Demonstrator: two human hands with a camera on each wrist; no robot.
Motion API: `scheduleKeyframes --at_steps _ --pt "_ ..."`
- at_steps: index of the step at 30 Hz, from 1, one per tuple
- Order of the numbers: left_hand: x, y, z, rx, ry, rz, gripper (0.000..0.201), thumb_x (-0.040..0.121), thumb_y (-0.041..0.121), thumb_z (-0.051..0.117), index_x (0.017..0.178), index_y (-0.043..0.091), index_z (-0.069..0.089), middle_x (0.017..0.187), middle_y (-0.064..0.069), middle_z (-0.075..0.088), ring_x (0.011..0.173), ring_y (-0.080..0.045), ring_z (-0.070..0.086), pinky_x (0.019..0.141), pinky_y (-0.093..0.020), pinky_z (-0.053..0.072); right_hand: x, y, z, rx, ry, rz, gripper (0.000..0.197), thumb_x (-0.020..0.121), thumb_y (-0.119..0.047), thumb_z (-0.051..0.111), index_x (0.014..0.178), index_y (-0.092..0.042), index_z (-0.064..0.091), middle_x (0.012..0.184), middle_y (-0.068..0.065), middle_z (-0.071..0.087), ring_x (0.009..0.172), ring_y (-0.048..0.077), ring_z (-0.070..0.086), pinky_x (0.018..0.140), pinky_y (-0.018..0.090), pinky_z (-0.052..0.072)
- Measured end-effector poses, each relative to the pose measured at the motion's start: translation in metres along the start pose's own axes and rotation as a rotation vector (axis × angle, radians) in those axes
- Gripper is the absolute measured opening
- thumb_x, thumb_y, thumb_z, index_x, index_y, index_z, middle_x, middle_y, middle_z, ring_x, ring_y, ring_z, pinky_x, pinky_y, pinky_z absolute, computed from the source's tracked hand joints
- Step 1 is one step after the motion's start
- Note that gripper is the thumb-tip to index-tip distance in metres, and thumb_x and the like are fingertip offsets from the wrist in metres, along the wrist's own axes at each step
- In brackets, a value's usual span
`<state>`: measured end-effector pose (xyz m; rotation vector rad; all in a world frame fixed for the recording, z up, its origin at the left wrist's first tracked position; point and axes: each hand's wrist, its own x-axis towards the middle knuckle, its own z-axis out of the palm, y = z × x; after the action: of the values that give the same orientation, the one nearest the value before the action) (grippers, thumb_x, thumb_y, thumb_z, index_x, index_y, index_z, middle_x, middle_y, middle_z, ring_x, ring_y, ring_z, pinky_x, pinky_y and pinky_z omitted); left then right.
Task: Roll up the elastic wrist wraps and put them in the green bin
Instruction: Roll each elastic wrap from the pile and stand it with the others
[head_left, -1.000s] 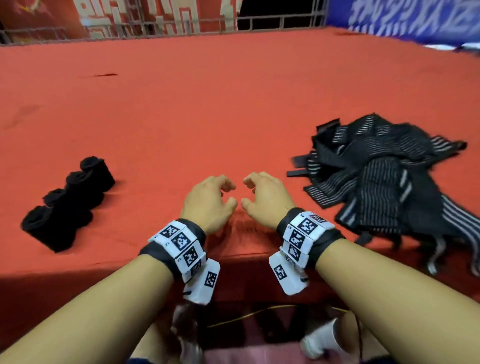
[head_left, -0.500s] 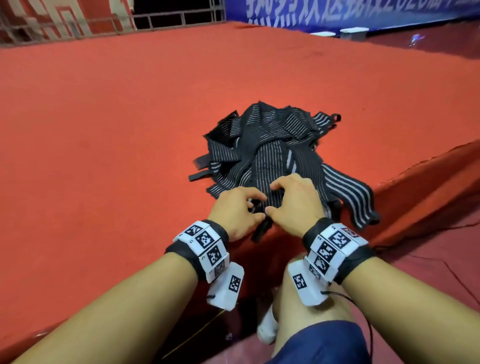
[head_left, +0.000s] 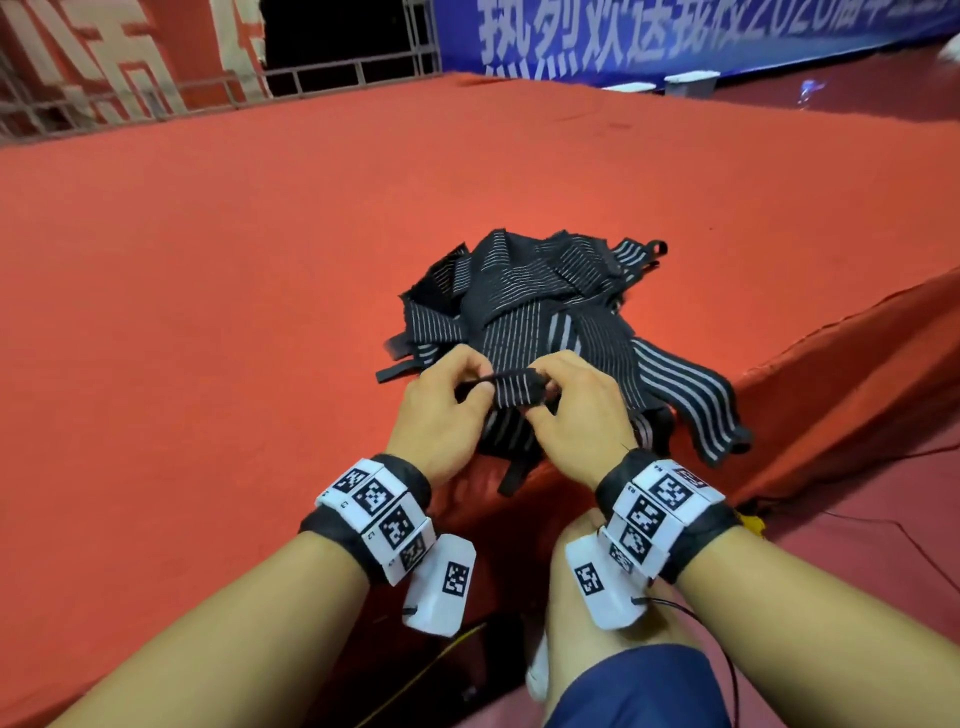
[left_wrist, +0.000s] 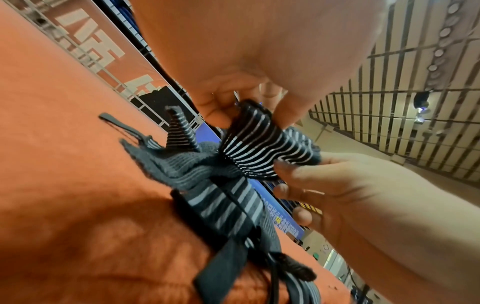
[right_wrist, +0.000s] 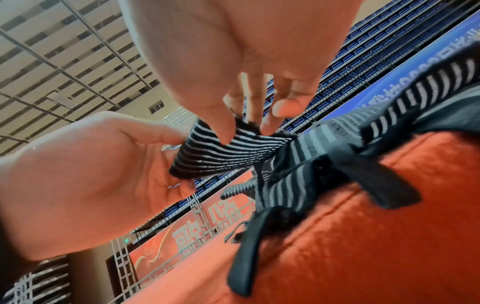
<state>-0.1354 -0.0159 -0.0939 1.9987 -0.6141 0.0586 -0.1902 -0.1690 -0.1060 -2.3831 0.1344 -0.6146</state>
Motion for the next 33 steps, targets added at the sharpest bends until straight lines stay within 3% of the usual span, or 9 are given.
scheduleKeyframes --at_steps 3,9,11,14,17,21,24,28,33 --pt "-0.009 0.004 -0.013 -0.099 0.027 0.01 0.014 0.072 0.026 0.054 0.083 0.032 0.059 0.077 0.016 0.064 0.076 -0.014 0.059 0.079 -0.046 0.051 -0.001 -0.015 0.003 0.071 0.009 -0.014 0.011 0.084 -0.008 0.063 0.091 -0.016 0.06 0.074 -0.009 0.054 0.075 0.022 0.054 0.071 0.038 0.042" --pt "-0.022 -0.004 -0.031 -0.012 0.049 -0.01 0.041 0.06 0.007 0.051 0.089 0.034 0.062 0.084 0.016 0.065 0.08 -0.009 0.06 0.07 -0.015 0.04 -0.004 -0.028 0.01 0.12 -0.004 -0.019 0.02 0.085 -0.003 0.061 0.089 -0.022 0.06 0.057 -0.013 0.046 0.055 0.004 0.043 0.06 0.03 0.03" --pt "-0.021 -0.008 -0.033 0.019 0.089 -0.038 0.045 0.067 -0.002 0.055 0.089 0.036 0.062 0.092 0.013 0.067 0.079 -0.006 0.058 0.07 -0.012 0.04 -0.005 -0.028 0.013 0.103 -0.015 -0.011 0.017 0.085 -0.007 0.064 0.086 -0.023 0.06 0.057 -0.014 0.045 0.056 0.002 0.044 0.059 0.027 0.031" --pt "-0.013 -0.013 -0.033 0.072 0.14 -0.099 0.048 0.076 -0.008 0.057 0.092 0.036 0.066 0.1 0.01 0.069 0.077 0.0 0.06 0.07 -0.01 0.043 -0.002 -0.022 0.019 0.019 -0.062 0.051 0.018 0.087 -0.022 0.069 0.08 -0.029 0.054 0.067 -0.013 0.054 0.075 0.02 0.058 0.069 0.033 0.044" --pt "-0.001 -0.017 -0.027 0.08 0.131 -0.152 0.04 0.083 0.0 0.059 0.092 0.037 0.069 0.102 0.011 0.07 0.084 -0.003 0.062 0.084 -0.022 0.051 0.002 -0.015 0.021 -0.049 -0.117 0.136 0.013 0.088 -0.031 0.067 0.082 -0.031 0.056 0.086 -0.005 0.067 0.093 0.029 0.063 0.081 0.038 0.051" --pt "0.02 -0.02 -0.017 0.133 0.107 -0.172 0.023 0.092 0.016 0.064 0.095 0.037 0.073 0.099 0.013 0.067 0.083 -0.005 0.061 0.09 -0.033 0.052 0.011 -0.005 0.025 -0.092 -0.151 0.23 0.038 0.095 -0.047 0.058 0.069 -0.024 0.042 0.078 0.0 0.059 0.09 0.032 0.06 0.069 0.036 0.039" --pt "0.041 -0.02 -0.014 0.196 0.034 -0.184 0.017 0.096 0.025 0.062 0.102 0.033 0.076 0.135 0.006 0.057 0.096 -0.011 0.062 0.101 -0.036 0.048 0.017 0.001 0.031 -0.089 -0.189 0.293 0.049 0.095 -0.062 0.048 0.066 -0.023 0.038 0.078 0.004 0.059 0.088 0.034 0.058 0.068 0.038 0.039" --pt "0.066 -0.018 -0.01 0.387 -0.146 -0.259 0.03 0.1 0.044 0.054 0.121 0.032 0.072 0.164 0.001 0.03 0.15 -0.017 0.028 0.119 -0.037 0.029 0.023 -0.001 0.028 -0.05 -0.167 0.323 0.068 0.096 -0.072 0.027 0.059 -0.018 0.046 0.071 0.005 0.06 0.077 0.032 0.058 0.069 0.041 0.044" --pt "0.075 -0.013 -0.005 0.475 -0.164 -0.301 0.051 0.101 0.059 0.043 0.146 0.038 0.051 0.164 0.018 0.026 0.151 -0.028 0.021 0.122 -0.048 0.017 0.034 -0.003 0.023 -0.054 -0.159 0.37 0.074 0.101 -0.065 0.021 0.062 -0.015 0.06 0.072 0.005 0.06 0.079 0.034 0.056 0.074 0.041 0.041"
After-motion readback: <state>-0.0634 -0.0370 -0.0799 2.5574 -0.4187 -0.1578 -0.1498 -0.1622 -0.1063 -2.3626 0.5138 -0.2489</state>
